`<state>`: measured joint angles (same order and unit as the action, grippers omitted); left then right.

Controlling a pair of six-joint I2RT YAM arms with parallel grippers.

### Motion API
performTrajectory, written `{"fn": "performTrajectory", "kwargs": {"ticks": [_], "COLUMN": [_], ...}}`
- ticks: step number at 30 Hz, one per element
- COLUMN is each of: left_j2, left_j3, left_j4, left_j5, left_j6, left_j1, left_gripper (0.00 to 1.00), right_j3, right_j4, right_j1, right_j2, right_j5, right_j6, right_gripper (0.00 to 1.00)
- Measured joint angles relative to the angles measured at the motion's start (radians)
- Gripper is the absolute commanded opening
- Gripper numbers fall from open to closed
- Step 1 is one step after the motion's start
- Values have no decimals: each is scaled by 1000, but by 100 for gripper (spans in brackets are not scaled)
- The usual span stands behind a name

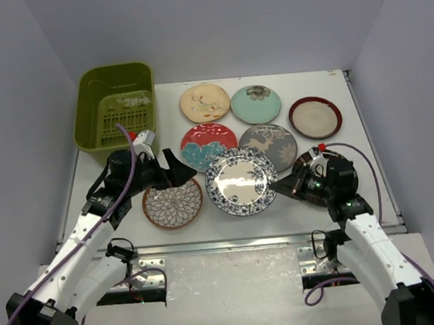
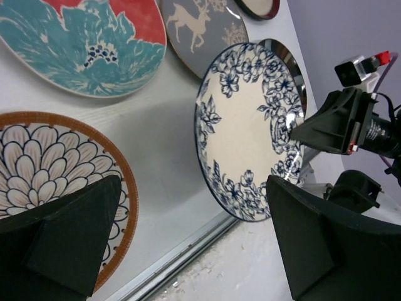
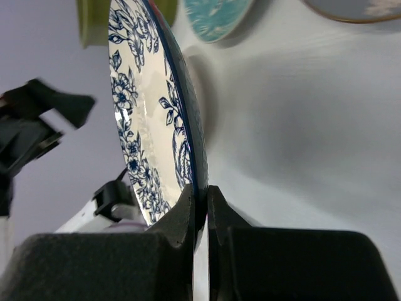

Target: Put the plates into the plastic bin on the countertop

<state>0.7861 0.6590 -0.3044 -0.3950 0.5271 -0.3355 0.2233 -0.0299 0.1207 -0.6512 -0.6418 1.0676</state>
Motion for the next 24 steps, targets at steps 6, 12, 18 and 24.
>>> {"fn": "performTrajectory", "kwargs": {"ticks": [6,12,18,24], "left_j2": [85,152,194,198], "left_j3": [0,9,48,82], "left_j4": [83,182,238,223], "left_j5": [-42,-84,-69,-9], "left_j6": [50,110,150,161], "left_j1": [-11,-78,-149,-150], "left_gripper": [88,37,0,0], "right_j3": [78,113,118,131], "right_j4": [122,183,224,322], "right_j1": [0,7,8,7], "right_j2": [-79,-116,-148,-171], "right_j5": [-151,-217,-234,-233], "right_j6": [44,58,54,70], "right_gripper": [0,0,0,99]}}
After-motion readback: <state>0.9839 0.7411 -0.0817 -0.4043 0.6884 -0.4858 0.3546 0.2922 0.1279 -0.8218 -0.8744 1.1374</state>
